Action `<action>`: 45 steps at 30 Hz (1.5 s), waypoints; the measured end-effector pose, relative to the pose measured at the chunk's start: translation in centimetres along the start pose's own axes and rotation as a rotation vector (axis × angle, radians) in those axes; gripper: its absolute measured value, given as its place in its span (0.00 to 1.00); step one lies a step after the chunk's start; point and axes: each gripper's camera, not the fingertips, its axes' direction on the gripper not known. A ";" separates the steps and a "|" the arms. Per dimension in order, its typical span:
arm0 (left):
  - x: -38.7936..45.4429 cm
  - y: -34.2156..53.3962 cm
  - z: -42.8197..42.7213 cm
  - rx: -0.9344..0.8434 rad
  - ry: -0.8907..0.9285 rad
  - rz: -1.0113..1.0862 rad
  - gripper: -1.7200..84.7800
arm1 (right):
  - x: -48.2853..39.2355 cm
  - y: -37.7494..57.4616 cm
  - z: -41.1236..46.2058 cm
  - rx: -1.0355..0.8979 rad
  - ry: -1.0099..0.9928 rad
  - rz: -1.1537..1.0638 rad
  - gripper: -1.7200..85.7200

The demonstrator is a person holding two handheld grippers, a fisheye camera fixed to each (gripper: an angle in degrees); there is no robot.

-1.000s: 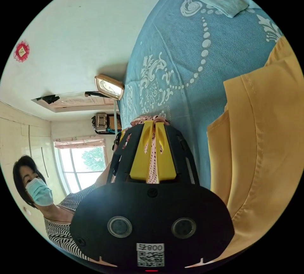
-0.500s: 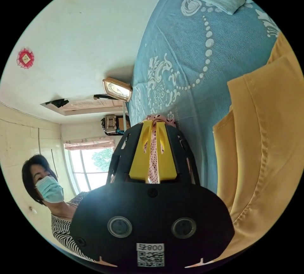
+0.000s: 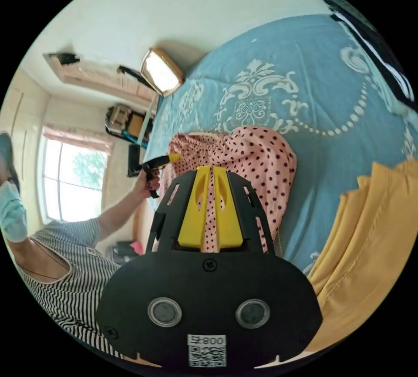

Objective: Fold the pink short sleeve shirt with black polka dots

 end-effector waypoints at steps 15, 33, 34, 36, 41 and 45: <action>7.6 -7.5 2.4 -0.017 -0.291 0.062 0.03 | -8.1 -6.2 5.1 -0.071 0.303 -0.036 0.02; 14.3 -6.4 -5.4 0.062 -0.508 0.092 0.02 | -18.2 -1.8 5.3 -0.041 0.716 -0.266 0.02; 14.6 -6.3 -5.6 0.066 -0.511 0.095 0.02 | -18.6 -1.4 5.3 -0.036 0.737 -0.278 0.02; 15.9 -5.9 -6.9 0.093 -0.523 0.108 0.02 | -18.8 -0.7 5.2 -0.017 0.753 -0.280 0.02; 17.0 -5.9 -8.4 0.078 -0.544 0.079 0.02 | -18.7 0.5 4.6 -0.017 0.769 -0.271 0.02; 18.4 -6.0 -10.6 0.090 -0.499 0.034 0.02 | -17.5 0.7 3.4 -0.064 0.715 -0.223 0.02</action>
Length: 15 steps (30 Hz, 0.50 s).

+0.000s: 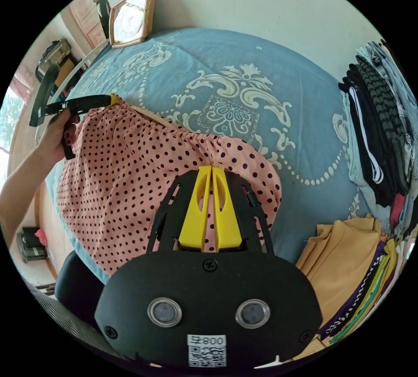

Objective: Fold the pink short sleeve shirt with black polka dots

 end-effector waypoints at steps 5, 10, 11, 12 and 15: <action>1.1 3.7 -6.0 0.065 0.083 0.008 0.03 | 3.6 2.6 -2.2 0.046 -0.136 0.095 0.02; 0.7 11.3 -11.7 0.078 0.116 -0.063 0.05 | 7.9 9.7 -5.6 0.124 -0.256 0.191 0.03; 0.6 13.3 -12.7 0.061 0.103 -0.089 0.06 | 8.3 10.8 -5.8 0.124 -0.268 0.202 0.03; 0.6 15.2 -13.5 0.036 0.107 -0.113 0.06 | 9.0 13.0 -6.1 0.116 -0.292 0.222 0.03; 1.3 18.9 -14.9 -0.023 0.139 -0.172 0.08 | 10.4 19.0 -6.1 0.077 -0.324 0.296 0.05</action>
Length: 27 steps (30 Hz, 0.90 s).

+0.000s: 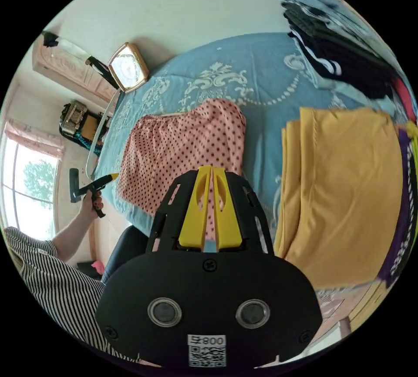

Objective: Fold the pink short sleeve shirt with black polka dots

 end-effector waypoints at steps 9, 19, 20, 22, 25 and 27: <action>10.5 4.8 -0.7 -0.103 0.185 0.154 0.10 | 8.9 11.0 1.1 -0.062 -0.152 0.253 0.11; 26.3 7.6 1.6 -0.262 0.168 0.486 0.11 | 14.8 14.2 5.0 -0.096 -0.342 0.291 0.05; 28.5 7.9 2.0 -0.275 0.152 0.542 0.11 | 15.0 14.3 5.1 -0.095 -0.347 0.286 0.05; 31.6 8.0 2.4 -0.278 0.120 0.613 0.12 | 15.7 14.4 5.0 -0.082 -0.390 0.258 0.04; 36.6 8.2 3.1 -0.288 0.069 0.738 0.14 | 16.2 14.2 4.4 -0.056 -0.445 0.235 0.04; 40.4 8.7 4.0 -0.305 -0.011 0.846 0.15 | 16.3 13.9 4.2 -0.049 -0.489 0.222 0.04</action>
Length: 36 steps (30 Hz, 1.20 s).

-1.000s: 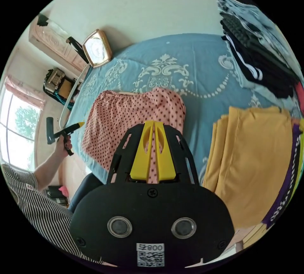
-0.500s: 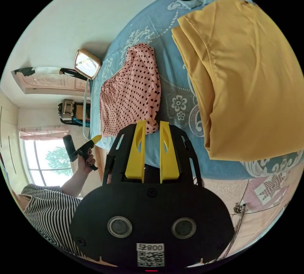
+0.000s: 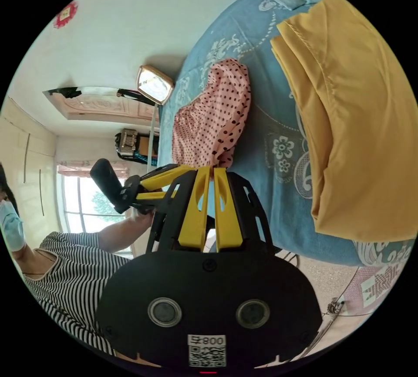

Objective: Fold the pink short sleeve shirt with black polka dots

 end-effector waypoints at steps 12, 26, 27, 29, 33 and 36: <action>3.7 -2.5 -2.0 0.015 -0.160 -0.089 0.05 | 0.2 -2.5 -1.2 0.067 -0.024 -0.062 0.07; 4.6 0.4 -2.5 0.081 -0.070 -0.163 0.05 | 4.1 -16.4 2.8 0.042 -0.073 0.134 0.12; 4.6 0.7 -2.3 0.082 -0.067 -0.162 0.05 | 3.7 -17.4 3.2 0.040 -0.072 0.136 0.12; 4.7 1.4 -1.9 0.085 -0.060 -0.159 0.05 | 3.0 -18.9 3.9 0.030 -0.035 0.135 0.12; 4.6 3.0 -0.4 0.078 -0.033 -0.154 0.05 | 1.3 -22.3 5.7 -0.025 0.044 0.139 0.11; 4.3 4.3 0.8 0.075 -0.007 -0.156 0.05 | -0.4 -24.1 6.4 -0.035 0.054 0.125 0.09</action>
